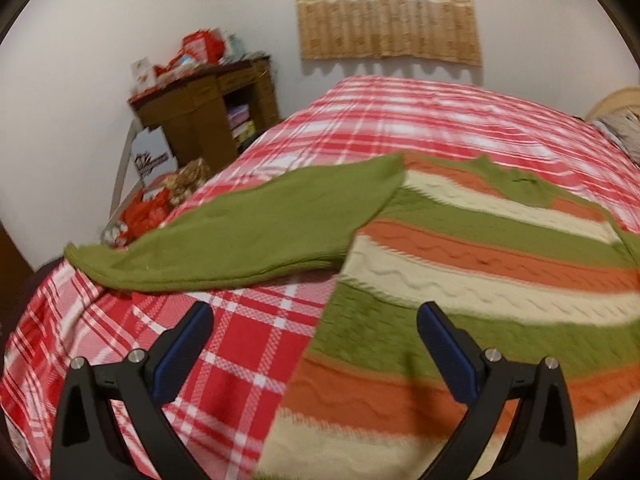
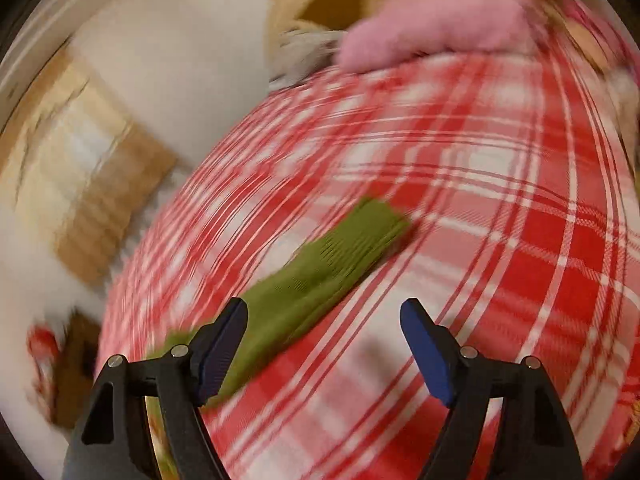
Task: Fold small clothes
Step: 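Grasp the green sleeve cuff with the right gripper and lift it, then lay the held sleeve across the sweater body and open the right gripper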
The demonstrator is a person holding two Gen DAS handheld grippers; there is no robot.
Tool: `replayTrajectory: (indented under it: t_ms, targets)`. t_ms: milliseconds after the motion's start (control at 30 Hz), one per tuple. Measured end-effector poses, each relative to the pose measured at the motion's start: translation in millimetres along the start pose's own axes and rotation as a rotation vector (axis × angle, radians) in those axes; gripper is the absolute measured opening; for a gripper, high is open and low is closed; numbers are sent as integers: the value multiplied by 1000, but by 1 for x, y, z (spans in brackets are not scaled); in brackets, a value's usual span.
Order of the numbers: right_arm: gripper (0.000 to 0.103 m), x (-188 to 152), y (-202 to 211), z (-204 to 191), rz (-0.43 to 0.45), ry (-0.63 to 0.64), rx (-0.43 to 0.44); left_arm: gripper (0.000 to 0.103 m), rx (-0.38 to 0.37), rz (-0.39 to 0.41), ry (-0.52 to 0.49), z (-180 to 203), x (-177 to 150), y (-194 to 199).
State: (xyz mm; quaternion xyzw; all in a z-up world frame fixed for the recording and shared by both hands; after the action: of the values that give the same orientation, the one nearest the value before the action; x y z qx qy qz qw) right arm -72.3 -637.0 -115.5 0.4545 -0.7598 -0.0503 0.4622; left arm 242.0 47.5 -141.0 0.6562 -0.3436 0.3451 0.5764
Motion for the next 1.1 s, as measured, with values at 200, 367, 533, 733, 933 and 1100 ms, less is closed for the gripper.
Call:
replayTrajectory:
  t_ms: [200,367,533,733,933,1100]
  targets:
    - [79,8,-47,0,-37,-2,-48,103,2,-66,62,-1,-21,-22]
    - [52,0,-70,-28,-82,139,-84,103,-27,-69,105,-4,-22,-22]
    - [11,-4,-73,-19,-109,103,-53,103,-26,-56,104,-3,-22,-24]
    - [10,11,-30,-62,-47,124,42,103,-32,-50,110,-3,-21,-23]
    - [10,5,27,-175,-44,157,277,103,-41,-40,119,-5,-20,-24]
    - [10,-55,54,-277,-134,216,479,103,-42,-34,120,-5,-21,-24]
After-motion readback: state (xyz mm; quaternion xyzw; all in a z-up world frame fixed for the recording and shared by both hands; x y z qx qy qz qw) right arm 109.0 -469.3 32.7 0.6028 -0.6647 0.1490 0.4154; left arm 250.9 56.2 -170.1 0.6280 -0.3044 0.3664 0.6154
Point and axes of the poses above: each gripper's, at about its wrist camera, not at the fingertips, and y roughly against the way its jaws point, z to its right, x to its top, the point moved 6 cm from there along -y, roughly the way its jaws point, and after that the axes turned 11 degrees about z, right-handed, at the moved point
